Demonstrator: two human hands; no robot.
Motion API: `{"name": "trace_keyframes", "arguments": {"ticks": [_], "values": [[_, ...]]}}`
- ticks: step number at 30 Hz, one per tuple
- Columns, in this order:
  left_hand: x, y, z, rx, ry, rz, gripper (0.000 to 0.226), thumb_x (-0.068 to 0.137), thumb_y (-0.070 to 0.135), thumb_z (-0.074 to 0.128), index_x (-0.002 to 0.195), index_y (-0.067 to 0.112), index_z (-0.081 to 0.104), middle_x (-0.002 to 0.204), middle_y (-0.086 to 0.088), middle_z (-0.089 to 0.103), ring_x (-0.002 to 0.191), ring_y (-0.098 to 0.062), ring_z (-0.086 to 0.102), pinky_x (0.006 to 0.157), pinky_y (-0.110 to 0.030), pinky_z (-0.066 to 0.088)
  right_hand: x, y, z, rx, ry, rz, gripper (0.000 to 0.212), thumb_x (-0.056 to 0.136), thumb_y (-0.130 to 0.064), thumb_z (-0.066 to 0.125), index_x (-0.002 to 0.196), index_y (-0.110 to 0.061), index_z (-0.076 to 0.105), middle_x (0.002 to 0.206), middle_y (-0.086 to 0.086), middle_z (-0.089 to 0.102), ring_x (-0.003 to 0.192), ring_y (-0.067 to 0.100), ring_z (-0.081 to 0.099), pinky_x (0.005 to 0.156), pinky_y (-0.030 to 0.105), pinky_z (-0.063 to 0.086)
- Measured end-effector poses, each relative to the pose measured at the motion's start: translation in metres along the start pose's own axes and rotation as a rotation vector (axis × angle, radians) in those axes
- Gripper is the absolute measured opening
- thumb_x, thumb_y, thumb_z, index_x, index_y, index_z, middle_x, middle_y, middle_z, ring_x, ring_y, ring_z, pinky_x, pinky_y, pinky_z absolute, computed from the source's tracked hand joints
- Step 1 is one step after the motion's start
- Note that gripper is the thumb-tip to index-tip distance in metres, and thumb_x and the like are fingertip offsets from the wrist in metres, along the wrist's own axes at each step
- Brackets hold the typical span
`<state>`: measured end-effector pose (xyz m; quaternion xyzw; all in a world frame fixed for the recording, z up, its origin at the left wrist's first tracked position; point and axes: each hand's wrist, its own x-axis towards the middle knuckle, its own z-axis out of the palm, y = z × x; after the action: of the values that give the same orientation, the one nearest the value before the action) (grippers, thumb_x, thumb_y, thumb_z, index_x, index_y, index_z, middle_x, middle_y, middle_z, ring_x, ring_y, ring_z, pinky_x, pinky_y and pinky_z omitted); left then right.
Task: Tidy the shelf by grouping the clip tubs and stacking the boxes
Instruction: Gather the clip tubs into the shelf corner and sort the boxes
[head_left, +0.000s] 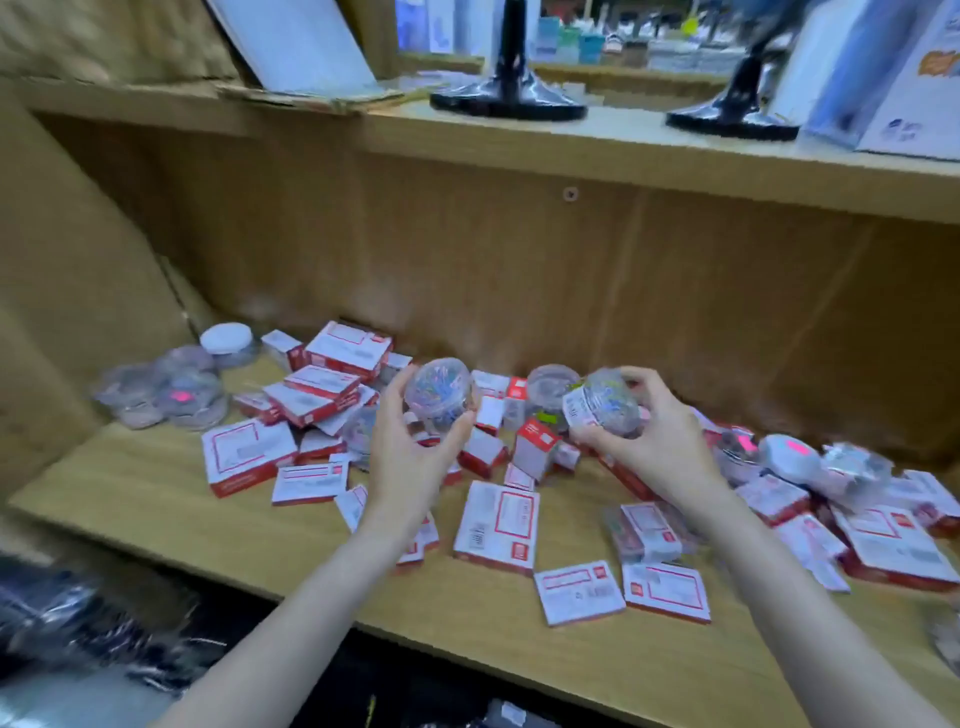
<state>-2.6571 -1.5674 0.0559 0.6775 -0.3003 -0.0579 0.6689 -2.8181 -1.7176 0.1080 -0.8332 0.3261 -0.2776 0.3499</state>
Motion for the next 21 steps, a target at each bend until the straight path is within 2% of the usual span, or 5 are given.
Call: {"name": "trace_keyframes", "arguments": {"ticks": [3, 7, 11, 16, 21], "values": [[0.027, -0.018, -0.073, 0.154, 0.154, 0.018, 0.069, 0.07, 0.035, 0.077, 0.128, 0.021, 0.042, 0.124, -0.001, 0.053, 0.112, -0.021, 0.055, 0.09, -0.033, 0.048, 0.03, -0.045, 0.063, 0.026, -0.155, -0.129, 0.063, 0.065, -0.022, 0.082, 0.119, -0.018, 0.049, 0.107, -0.004, 0.061, 0.099, 0.011, 0.057, 0.087, 0.024, 0.043], [0.05, -0.048, -0.16, 0.344, 0.269, 0.051, 0.074, 0.06, 0.057, 0.065, 0.123, 0.024, 0.046, 0.116, 0.002, 0.052, 0.109, -0.027, 0.053, 0.094, -0.043, 0.043, 0.065, -0.102, 0.152, -0.053, -0.324, -0.243, 0.069, 0.067, -0.017, 0.081, 0.127, -0.018, 0.047, 0.118, 0.007, 0.054, 0.109, 0.018, 0.051, 0.079, 0.012, 0.029], [0.061, -0.074, -0.223, 0.479, 0.298, -0.015, 0.089, 0.057, 0.062, 0.059, 0.125, 0.006, 0.049, 0.115, -0.015, 0.057, 0.102, -0.036, 0.054, 0.088, -0.053, 0.045, 0.093, -0.153, 0.232, -0.075, -0.402, -0.281, 0.072, 0.066, -0.018, 0.081, 0.129, -0.016, 0.047, 0.122, 0.011, 0.051, 0.116, 0.023, 0.047, 0.08, 0.013, 0.027], [0.065, -0.086, -0.269, 0.672, 0.21, -0.017, 0.074, 0.068, 0.032, 0.079, 0.127, 0.0, 0.047, 0.114, -0.015, 0.057, 0.106, -0.033, 0.048, 0.091, -0.025, 0.031, 0.12, -0.193, 0.311, -0.237, -0.531, -0.282, 0.069, 0.072, -0.024, 0.075, 0.131, -0.017, 0.041, 0.118, 0.014, 0.045, 0.11, 0.031, 0.05, 0.092, 0.031, 0.039], [0.055, -0.112, -0.291, 0.803, 0.015, 0.118, 0.07, 0.074, 0.041, 0.063, 0.133, 0.01, 0.04, 0.124, -0.007, 0.046, 0.115, -0.014, 0.041, 0.102, -0.013, 0.024, 0.116, -0.19, 0.333, -0.36, -0.571, -0.245, 0.07, 0.081, -0.012, 0.058, 0.143, -0.02, 0.026, 0.125, 0.016, 0.04, 0.118, 0.033, 0.044, 0.096, 0.037, 0.041]]}}
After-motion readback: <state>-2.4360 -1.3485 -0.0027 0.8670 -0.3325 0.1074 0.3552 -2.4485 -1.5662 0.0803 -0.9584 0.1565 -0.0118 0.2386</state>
